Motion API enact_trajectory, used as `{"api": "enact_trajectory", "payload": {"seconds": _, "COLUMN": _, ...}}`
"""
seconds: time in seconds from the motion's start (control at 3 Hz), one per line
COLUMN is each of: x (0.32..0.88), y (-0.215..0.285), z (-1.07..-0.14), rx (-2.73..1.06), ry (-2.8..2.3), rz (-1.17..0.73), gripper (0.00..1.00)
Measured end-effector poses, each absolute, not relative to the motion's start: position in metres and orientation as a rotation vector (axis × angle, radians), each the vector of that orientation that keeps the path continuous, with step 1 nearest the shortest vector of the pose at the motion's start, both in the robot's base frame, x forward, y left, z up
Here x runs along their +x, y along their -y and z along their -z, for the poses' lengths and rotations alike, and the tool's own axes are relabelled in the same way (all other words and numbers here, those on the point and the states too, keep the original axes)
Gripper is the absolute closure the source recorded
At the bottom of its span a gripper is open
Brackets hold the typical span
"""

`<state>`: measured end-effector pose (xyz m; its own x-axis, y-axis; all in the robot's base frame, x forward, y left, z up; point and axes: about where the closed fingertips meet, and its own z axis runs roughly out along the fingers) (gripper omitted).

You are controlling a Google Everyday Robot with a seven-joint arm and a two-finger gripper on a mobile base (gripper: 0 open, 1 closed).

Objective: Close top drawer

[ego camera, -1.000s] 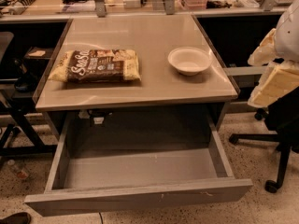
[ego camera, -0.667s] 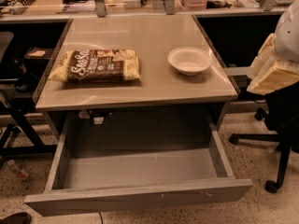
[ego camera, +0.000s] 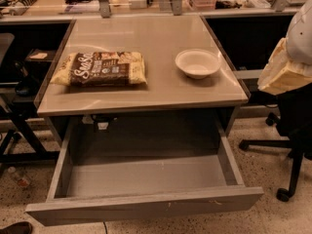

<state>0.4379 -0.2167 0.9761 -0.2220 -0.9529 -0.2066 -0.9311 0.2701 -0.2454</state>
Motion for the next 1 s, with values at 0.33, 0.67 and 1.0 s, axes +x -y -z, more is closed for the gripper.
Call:
{"api": "enact_trajectory", "payload": {"seconds": 0.33, "x": 0.416, "y": 0.226, "z": -0.969, "rx": -1.683, "ry": -2.296, "rz": 0.099, "gripper": 1.0}}
{"api": "enact_trajectory", "payload": {"seconds": 0.67, "x": 0.368, "y": 0.23, "z": -0.945, "rx": -1.644, "ry": -2.414, "rz": 0.063, "gripper": 1.0}}
{"api": "enact_trajectory", "payload": {"seconds": 1.0, "x": 0.328, "y": 0.229, "z": -0.896, "rx": -1.648, "ry": -2.518, "rz": -0.093, "gripper": 1.0}}
